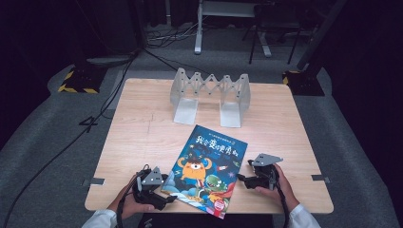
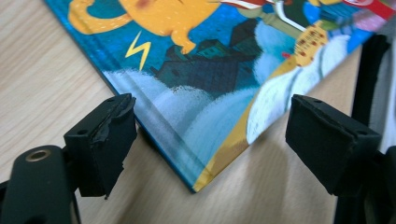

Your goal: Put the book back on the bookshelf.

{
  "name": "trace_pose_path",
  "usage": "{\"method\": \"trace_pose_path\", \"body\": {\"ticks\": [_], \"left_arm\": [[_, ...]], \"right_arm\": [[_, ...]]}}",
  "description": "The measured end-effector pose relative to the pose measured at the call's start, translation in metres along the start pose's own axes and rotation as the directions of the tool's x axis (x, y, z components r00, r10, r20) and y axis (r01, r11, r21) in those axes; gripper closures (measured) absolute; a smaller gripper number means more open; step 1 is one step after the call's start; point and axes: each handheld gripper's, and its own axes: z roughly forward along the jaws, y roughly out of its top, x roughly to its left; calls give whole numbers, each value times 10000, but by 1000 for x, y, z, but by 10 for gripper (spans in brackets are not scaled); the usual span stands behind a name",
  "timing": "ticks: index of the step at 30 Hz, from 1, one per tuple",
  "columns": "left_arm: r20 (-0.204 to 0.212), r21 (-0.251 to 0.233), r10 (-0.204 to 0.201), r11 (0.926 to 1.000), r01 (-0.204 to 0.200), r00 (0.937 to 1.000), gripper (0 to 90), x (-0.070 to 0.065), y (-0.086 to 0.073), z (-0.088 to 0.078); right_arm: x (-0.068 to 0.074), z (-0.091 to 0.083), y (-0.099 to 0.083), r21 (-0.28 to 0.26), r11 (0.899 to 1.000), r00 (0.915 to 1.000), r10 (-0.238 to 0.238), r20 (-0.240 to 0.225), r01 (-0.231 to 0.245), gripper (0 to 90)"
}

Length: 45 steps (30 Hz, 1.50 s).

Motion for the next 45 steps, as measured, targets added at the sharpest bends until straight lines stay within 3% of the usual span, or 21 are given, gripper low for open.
{"method": "trace_pose_path", "body": {"ticks": [5,9,13,17,22,24,29,35,38,45], "left_arm": [[302,38,170,9998,-171,9994,169,-7,6,6],[639,-26,224,9997,-223,9977,169,-12,10,12],[857,-31,347,9994,-346,9957,175,-18,15,19],[952,-9,508,9987,-509,9942,175,-27,21,25],[775,202,937,9952,-956,9926,174,-34,24,29],[708,251,867,9957,-887,9937,181,-32,22,25],[-361,335,523,9981,-511,9980,181,-17,11,12],[-679,384,725,9968,-700,9951,149,-8,12,14],[-801,343,546,9981,-520,9953,147,-6,17,19],[-960,375,438,9985,-404,9944,127,-13,24,27]], "right_arm": [[-11,4,4,-76,9994,9966,333,754,-329,249],[-19,4,3,-115,9979,9922,641,1067,-632,252],[-21,-2,-2,-38,9982,9941,607,899,-606,262],[-22,-14,-11,200,9993,9988,322,361,-329,262],[-21,-24,-16,606,9981,9999,111,37,-113,262],[-19,-29,-19,765,9971,10000,27,-91,-20,261],[-11,-38,-22,1356,9904,9991,-228,-364,276,211],[4,-47,-22,2272,9714,9960,-541,-710,690,198],[10,-51,-22,2696,9580,9929,-759,-916,981,199],[28,-57,-17,3776,9122,9833,-1124,-1431,1592,230]]}}
